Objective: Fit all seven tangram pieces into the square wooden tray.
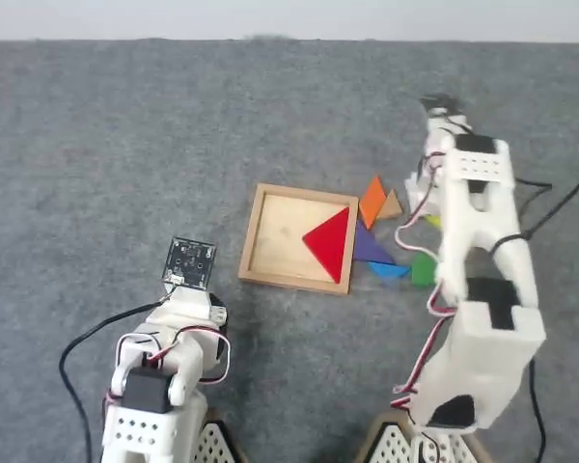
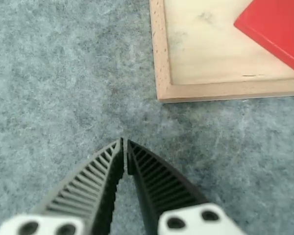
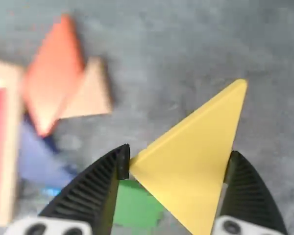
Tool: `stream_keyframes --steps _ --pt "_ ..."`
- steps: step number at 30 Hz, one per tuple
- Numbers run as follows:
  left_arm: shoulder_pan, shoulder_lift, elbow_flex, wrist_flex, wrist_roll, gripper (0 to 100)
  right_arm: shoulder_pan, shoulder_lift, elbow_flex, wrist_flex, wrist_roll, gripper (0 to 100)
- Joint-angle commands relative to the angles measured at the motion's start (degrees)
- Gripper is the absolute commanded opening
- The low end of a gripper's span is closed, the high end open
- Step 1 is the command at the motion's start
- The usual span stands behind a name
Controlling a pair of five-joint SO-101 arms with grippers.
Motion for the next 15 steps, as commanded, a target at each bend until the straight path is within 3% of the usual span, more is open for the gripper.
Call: stream_keyframes --steps 1,10,15 --pt "0.1 -0.7 -0.7 0.4 0.7 1 -6.3 -6.8 -2.0 1.9 -0.5 24.6" --pt "0.1 -0.7 -0.7 0.4 0.7 1 -27.0 -6.8 -2.4 -1.7 6.4 24.5" --pt "0.1 -0.7 -0.7 0.4 0.7 1 -32.2 -4.3 -3.9 -4.2 11.4 24.5"
